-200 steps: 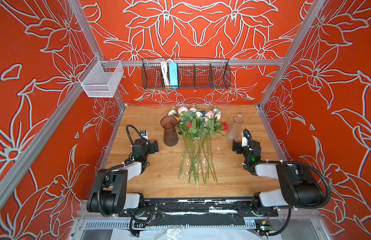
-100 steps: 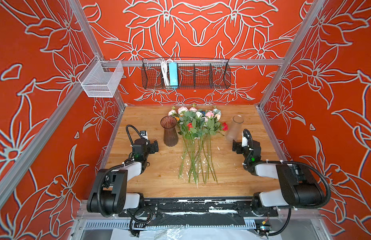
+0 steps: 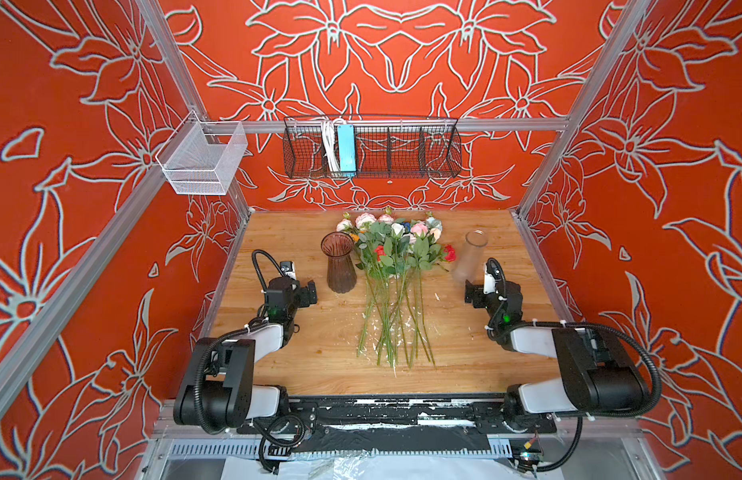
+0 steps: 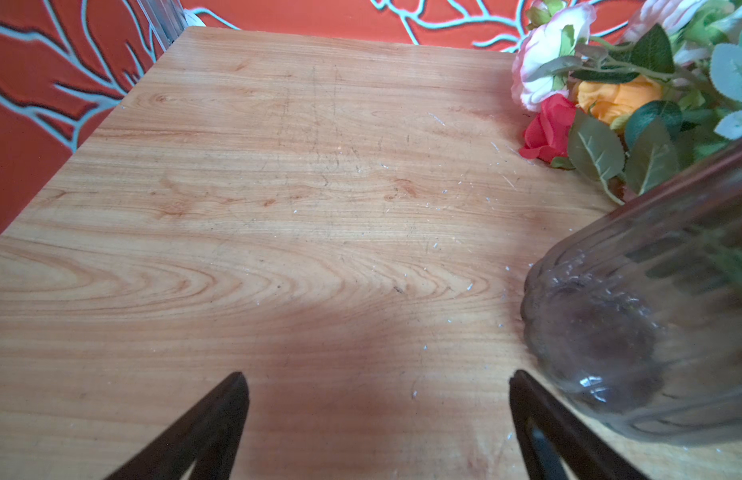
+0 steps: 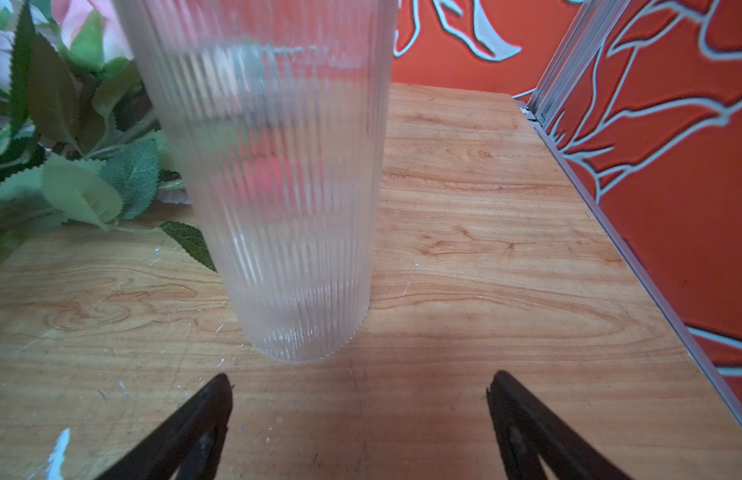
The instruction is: Arrange the flowers into the vase
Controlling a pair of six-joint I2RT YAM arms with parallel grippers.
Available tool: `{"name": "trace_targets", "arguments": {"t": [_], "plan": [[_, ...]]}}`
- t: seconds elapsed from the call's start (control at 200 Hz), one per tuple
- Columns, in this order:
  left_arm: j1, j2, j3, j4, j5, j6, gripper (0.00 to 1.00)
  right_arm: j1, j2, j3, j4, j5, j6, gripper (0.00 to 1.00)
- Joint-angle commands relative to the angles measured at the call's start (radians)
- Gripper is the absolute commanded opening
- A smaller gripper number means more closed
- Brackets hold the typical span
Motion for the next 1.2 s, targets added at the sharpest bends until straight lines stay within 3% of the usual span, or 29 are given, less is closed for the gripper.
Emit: {"name": "trace_targets", "arguments": {"t": [0.0,0.06,0.135,0.225,0.3,0.365,0.405,0.475,0.54,0.575,0.621,0.681,0.726,0.786,0.831,0.986,1.081,1.196], "plan": [[-0.010,-0.053,0.044,-0.094,-0.027,0.000,0.97,-0.006,-0.018,0.003,0.006,-0.011,-0.008,0.98],[-0.041,-0.148,0.121,-0.288,-0.085,0.000,0.97,0.011,-0.040,-0.001,0.010,0.069,0.002,0.97],[-0.063,-0.286,0.165,-0.404,-0.099,-0.029,0.97,0.024,-0.109,0.024,-0.081,0.117,0.003,0.97],[-0.073,-0.499,0.182,-0.508,-0.111,-0.096,0.97,0.046,-0.231,0.174,-0.462,0.196,0.029,0.97],[-0.076,-0.661,0.223,-0.632,-0.135,-0.188,0.97,0.062,-0.313,0.276,-0.717,0.194,0.102,0.97],[-0.075,-0.787,0.282,-0.766,-0.199,-0.338,0.97,0.100,-0.384,0.355,-0.919,0.245,0.200,0.97],[-0.076,-0.849,0.331,-0.860,-0.253,-0.497,0.97,0.118,-0.435,0.423,-1.060,0.264,0.285,0.97],[-0.075,-0.949,0.426,-1.040,-0.243,-0.695,0.97,0.119,-0.516,0.519,-1.289,0.203,0.418,0.97],[-0.075,-1.046,0.435,-0.974,-0.113,-0.535,0.97,0.112,-0.602,0.515,-1.277,0.082,0.461,0.97],[-0.075,-1.098,0.411,-0.952,-0.126,-0.592,0.97,0.109,-0.652,0.497,-1.249,0.009,0.497,0.97],[-0.076,-1.165,0.362,-0.908,-0.164,-0.681,0.97,0.106,-0.717,0.469,-1.254,0.030,0.605,0.97],[-0.076,-1.220,0.327,-0.840,-0.118,-0.649,0.97,0.098,-0.792,0.443,-1.235,0.021,0.664,0.97],[-0.076,-1.210,0.350,-0.875,-0.113,-0.657,0.97,0.095,-0.820,0.456,-1.245,0.003,0.670,0.96],[-0.077,-1.148,0.412,-0.921,-0.089,-0.645,0.97,0.095,-0.789,0.529,-1.324,0.039,0.663,0.78],[-0.077,-1.085,0.460,-0.955,-0.086,-0.650,0.97,0.096,-0.728,0.593,-1.386,0.075,0.646,0.73],[-0.076,-0.776,0.679,-1.056,-0.077,-0.660,0.99,0.095,-0.457,0.827,-1.537,0.157,0.586,0.73],[-0.076,-0.571,0.830,-1.106,0.002,-0.646,0.95,0.094,-0.311,0.944,-1.545,0.160,0.519,0.74],[-0.076,-0.390,0.938,-1.123,0.106,-0.635,0.99,0.087,-0.154,1.046,-1.527,0.236,0.453,0.77]]}}
